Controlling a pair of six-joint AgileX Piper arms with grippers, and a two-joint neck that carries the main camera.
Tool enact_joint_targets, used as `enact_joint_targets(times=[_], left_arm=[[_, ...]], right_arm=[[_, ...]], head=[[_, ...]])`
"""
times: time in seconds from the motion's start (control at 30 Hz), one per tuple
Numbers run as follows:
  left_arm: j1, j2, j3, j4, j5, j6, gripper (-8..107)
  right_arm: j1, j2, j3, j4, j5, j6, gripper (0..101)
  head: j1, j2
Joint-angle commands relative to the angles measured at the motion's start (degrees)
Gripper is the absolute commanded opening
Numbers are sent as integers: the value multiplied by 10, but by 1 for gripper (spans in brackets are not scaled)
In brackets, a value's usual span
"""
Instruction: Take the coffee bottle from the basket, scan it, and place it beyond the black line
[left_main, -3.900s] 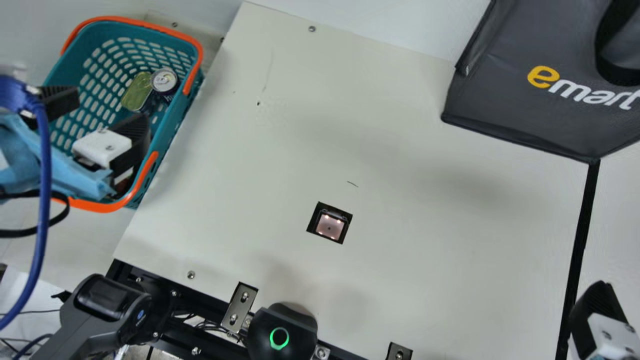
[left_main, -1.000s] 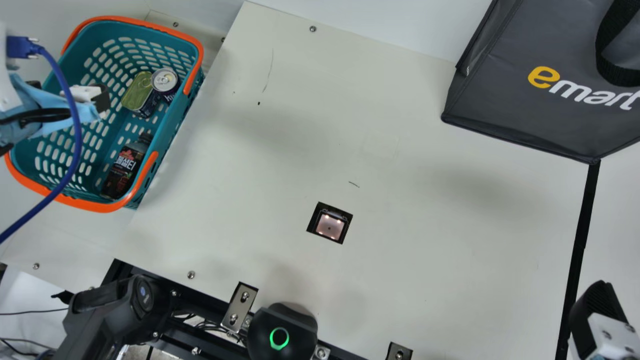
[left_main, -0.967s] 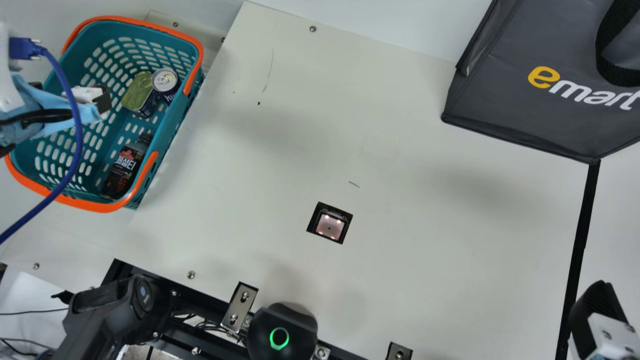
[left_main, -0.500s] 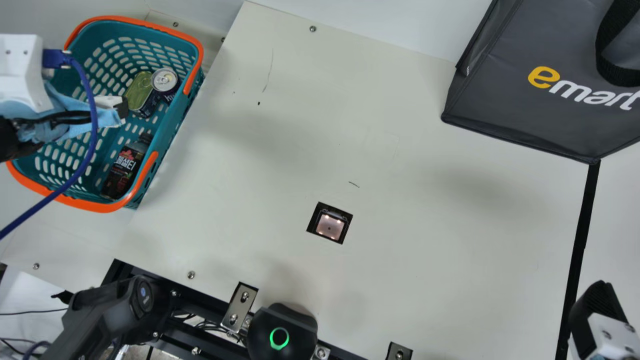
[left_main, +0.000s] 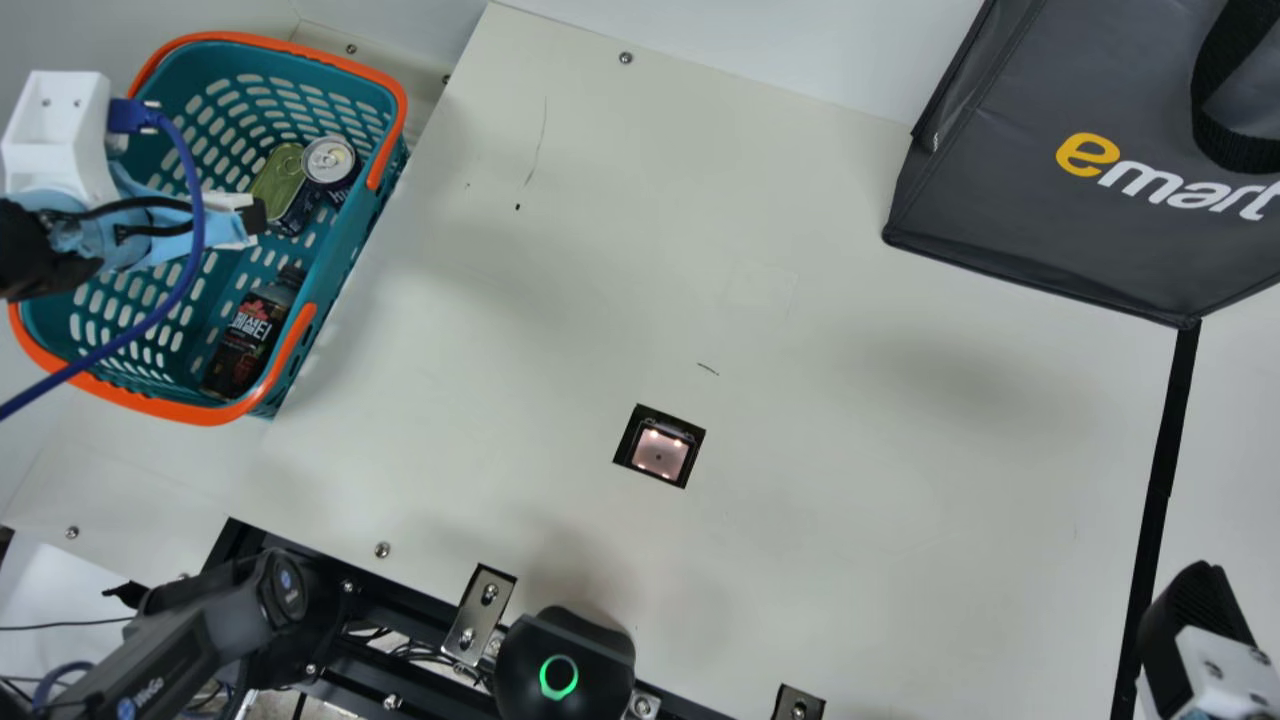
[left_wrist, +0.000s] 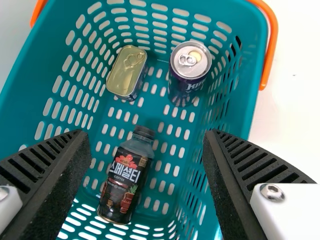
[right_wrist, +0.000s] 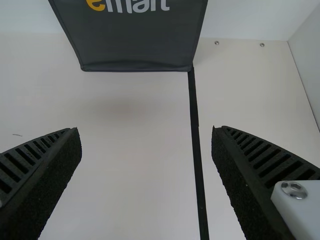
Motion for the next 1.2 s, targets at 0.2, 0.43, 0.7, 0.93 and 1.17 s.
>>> enact_joint_targets(times=[0.2,0.43,0.7,0.93,1.17], left_arm=[[28,53,-25,-37,3,92,90],[48,92,-43,-63,13,157,90],[65,121,-52,-77,23,214,90],[78,143,-54,-85,27,249,90],[85,167,-55,-83,24,269,90]], right_arm=[[0,0,0,0,0,0,91],[0,0,0,0,0,0,91],[0,0,0,0,0,0,91],[0,0,0,0,0,0,91],[0,0,0,0,0,0,91]], head=[[-16,1],[-16,1],[-16,1],[-16,1],[-16,1]])
